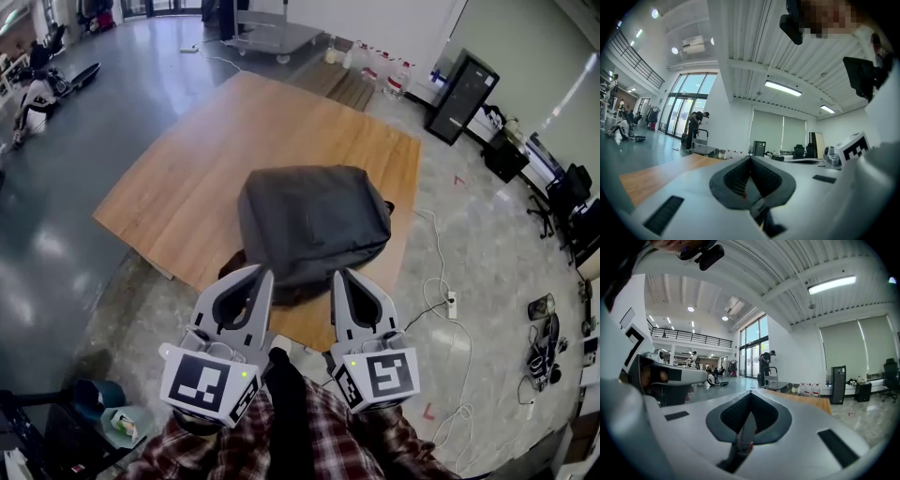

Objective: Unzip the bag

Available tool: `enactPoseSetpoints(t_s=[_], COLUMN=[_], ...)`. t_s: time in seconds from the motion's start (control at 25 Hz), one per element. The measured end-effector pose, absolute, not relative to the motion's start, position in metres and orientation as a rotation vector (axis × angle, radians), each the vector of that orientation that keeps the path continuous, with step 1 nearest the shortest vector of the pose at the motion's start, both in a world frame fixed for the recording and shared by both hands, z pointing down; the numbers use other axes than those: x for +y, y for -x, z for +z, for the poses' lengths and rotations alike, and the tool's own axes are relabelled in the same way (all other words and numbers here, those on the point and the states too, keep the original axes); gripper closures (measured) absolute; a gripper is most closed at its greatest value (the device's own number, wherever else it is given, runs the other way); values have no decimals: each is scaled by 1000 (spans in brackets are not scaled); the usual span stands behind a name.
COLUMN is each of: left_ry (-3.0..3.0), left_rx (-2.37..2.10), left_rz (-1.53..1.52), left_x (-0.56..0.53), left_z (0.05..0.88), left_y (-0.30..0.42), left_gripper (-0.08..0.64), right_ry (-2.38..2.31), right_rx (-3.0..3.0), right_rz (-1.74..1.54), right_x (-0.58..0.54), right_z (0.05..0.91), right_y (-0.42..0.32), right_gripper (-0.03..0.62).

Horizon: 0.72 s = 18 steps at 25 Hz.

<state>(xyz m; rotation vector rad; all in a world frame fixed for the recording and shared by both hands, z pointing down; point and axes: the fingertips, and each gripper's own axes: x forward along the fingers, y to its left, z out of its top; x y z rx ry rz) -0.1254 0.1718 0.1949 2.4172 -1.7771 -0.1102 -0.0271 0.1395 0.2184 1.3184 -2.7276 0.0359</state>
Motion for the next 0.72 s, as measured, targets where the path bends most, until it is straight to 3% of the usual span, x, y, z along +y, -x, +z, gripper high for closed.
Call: enactPoseSetpoints(t_s=[0.72], left_ry=[-2535], left_rx=[-1380], left_rz=[82], left_x=[3], left_z=[227], left_y=[84], left_gripper=[551], right_ry=[-1575], right_rx=[-2401], right_rz=[197], right_x=[-2], right_z=[262], right_y=[-27], right_gripper=[584])
